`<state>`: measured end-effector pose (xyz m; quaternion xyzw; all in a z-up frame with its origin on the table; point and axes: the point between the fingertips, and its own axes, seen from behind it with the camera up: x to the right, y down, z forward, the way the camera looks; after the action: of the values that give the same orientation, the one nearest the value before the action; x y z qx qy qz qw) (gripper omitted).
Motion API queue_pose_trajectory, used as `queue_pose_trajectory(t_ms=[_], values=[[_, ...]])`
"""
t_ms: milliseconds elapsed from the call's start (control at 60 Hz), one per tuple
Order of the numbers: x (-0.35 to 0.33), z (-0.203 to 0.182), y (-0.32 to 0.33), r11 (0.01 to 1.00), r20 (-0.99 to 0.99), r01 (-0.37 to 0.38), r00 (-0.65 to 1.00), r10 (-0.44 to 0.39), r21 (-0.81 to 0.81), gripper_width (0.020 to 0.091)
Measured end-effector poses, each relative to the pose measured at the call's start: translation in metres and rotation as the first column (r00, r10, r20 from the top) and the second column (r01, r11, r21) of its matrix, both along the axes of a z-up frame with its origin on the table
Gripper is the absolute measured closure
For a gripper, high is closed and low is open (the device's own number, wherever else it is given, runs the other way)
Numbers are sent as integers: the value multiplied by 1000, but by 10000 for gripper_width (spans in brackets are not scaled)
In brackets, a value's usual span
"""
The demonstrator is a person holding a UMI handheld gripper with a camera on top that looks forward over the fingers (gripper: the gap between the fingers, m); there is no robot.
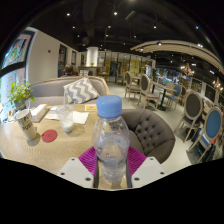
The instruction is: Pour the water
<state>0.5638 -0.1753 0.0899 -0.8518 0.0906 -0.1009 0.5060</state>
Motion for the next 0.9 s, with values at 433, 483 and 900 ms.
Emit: queue_pose_trajectory(t_ms=[433,483,900], values=[[-106,145,85,996,607,-72,790,86,-47,733],[-124,154,99,994,686,-78,720,107,-73,734],[-232,124,176,928,928,-7,9,372,-371,736]])
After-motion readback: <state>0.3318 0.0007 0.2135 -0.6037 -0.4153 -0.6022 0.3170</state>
